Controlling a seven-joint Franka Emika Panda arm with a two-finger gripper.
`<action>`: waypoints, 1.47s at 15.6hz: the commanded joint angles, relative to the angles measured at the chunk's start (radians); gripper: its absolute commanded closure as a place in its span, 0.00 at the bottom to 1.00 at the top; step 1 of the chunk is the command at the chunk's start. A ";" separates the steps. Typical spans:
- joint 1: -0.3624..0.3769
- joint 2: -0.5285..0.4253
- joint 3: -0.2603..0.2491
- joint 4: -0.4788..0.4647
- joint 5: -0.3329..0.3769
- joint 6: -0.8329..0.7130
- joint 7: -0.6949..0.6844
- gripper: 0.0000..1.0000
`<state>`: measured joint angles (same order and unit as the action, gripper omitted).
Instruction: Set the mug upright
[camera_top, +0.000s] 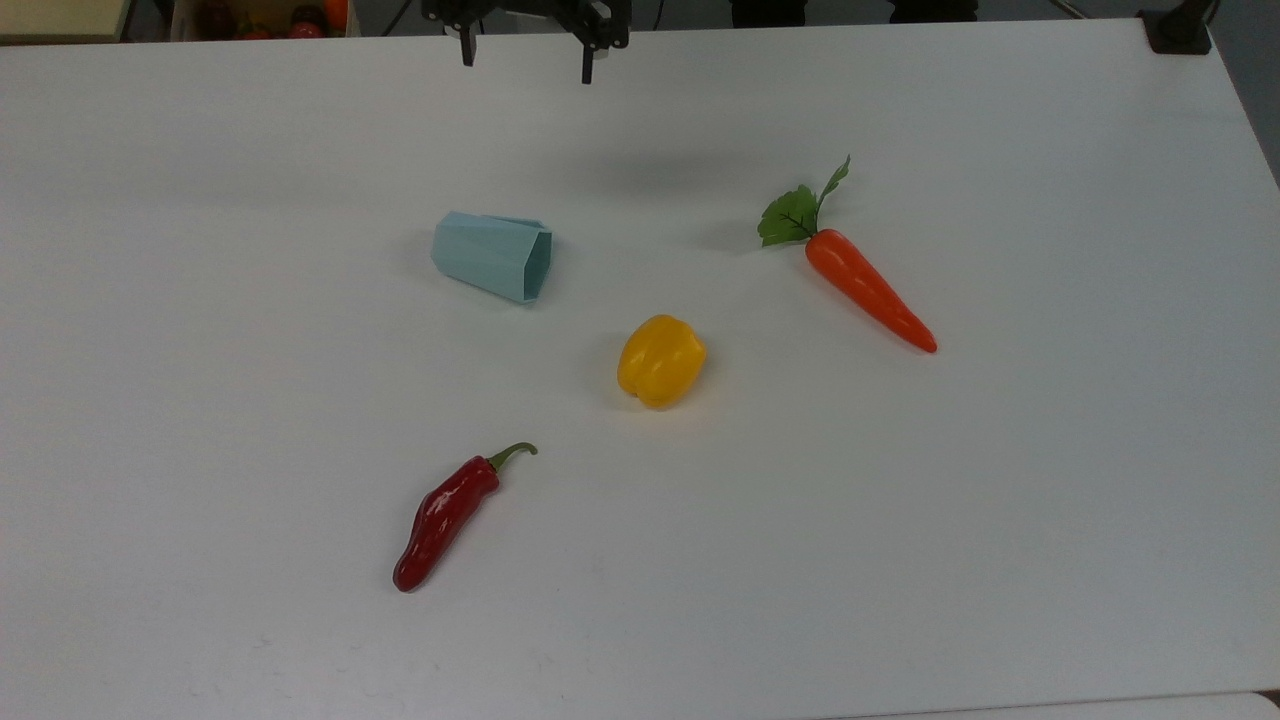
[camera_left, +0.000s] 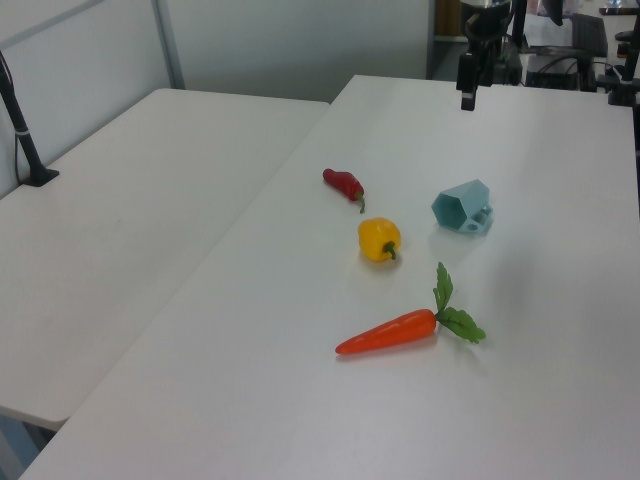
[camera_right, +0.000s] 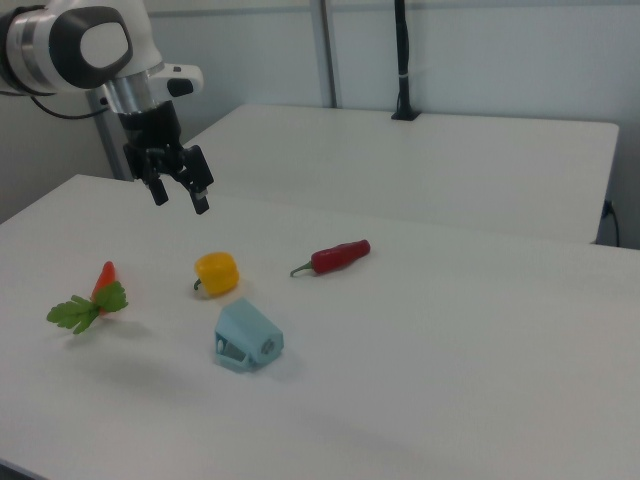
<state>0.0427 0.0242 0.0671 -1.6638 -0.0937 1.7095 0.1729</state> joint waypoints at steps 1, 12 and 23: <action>-0.004 -0.029 -0.004 -0.027 0.019 -0.025 -0.026 0.00; 0.014 0.028 0.003 -0.028 0.002 -0.021 -0.015 0.00; 0.144 0.256 0.006 -0.024 -0.331 -0.037 0.275 0.00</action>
<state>0.1414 0.2247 0.0789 -1.7022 -0.3452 1.7079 0.3435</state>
